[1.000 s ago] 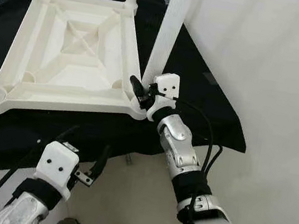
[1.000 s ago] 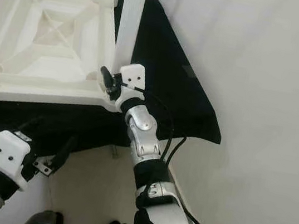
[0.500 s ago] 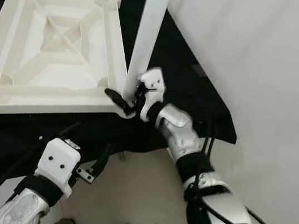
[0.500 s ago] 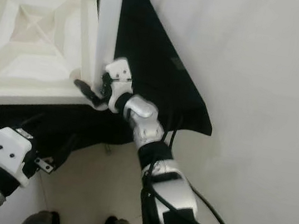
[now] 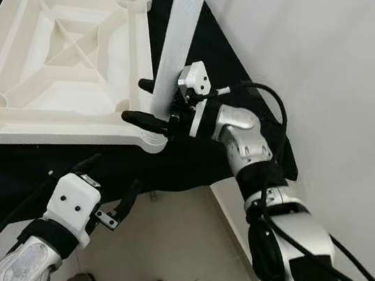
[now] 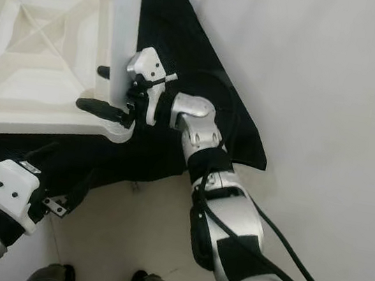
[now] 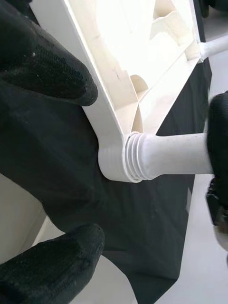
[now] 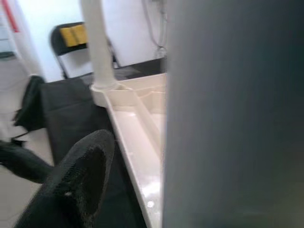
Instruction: Building children table
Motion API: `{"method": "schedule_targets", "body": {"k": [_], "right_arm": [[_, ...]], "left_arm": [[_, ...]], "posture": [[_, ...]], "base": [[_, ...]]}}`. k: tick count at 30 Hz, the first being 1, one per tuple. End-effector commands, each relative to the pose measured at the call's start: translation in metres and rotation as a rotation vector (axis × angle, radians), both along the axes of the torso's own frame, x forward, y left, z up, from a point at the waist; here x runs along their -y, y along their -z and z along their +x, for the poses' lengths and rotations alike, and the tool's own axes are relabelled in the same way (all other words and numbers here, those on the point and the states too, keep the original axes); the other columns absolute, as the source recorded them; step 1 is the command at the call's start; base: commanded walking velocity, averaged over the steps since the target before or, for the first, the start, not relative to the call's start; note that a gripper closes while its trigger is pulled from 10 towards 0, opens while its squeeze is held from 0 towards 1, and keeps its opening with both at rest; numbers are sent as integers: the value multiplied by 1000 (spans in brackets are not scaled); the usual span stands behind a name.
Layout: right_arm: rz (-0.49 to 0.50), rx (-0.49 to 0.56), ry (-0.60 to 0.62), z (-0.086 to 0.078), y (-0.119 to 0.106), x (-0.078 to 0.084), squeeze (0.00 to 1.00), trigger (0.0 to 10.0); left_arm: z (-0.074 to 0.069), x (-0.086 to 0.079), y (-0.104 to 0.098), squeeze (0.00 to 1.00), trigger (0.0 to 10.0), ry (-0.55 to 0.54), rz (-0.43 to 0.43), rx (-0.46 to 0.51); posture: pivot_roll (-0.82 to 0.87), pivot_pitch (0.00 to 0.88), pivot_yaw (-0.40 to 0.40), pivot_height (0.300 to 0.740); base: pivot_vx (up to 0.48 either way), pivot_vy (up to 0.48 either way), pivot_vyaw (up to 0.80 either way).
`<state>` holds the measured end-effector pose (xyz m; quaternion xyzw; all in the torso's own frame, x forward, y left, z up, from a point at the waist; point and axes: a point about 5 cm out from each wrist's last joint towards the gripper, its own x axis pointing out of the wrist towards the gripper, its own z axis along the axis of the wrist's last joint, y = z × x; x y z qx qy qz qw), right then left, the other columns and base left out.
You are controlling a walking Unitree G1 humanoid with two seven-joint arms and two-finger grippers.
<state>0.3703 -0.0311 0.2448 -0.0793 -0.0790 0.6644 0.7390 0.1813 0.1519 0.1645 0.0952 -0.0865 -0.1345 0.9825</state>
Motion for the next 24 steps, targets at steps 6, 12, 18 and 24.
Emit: {"method": "schedule_targets", "body": {"k": [6,12,18,24], "right_arm": [[-23,-28,-35,-2,7,-7,0,0],[-7,-34,79,4,15,5,0,0],[10,-85,356,13,44,43,0,0],[-174,-256,1006,7,119,65,0,0]], "left_arm": [[-5,-1,3,0,10000,-10,11,-21],[-6,-2,4,0,10000,-13,9,-26],[-10,-1,5,0,10000,-10,-1,-36],[-12,-1,7,0,10000,-8,-7,-50]], "posture": [[263,204,-174,740],[264,206,-168,740],[231,216,-159,740],[201,238,-164,740]], "base": [[0,0,0],[0,0,0],[0,0,0],[0,0,0]]}}
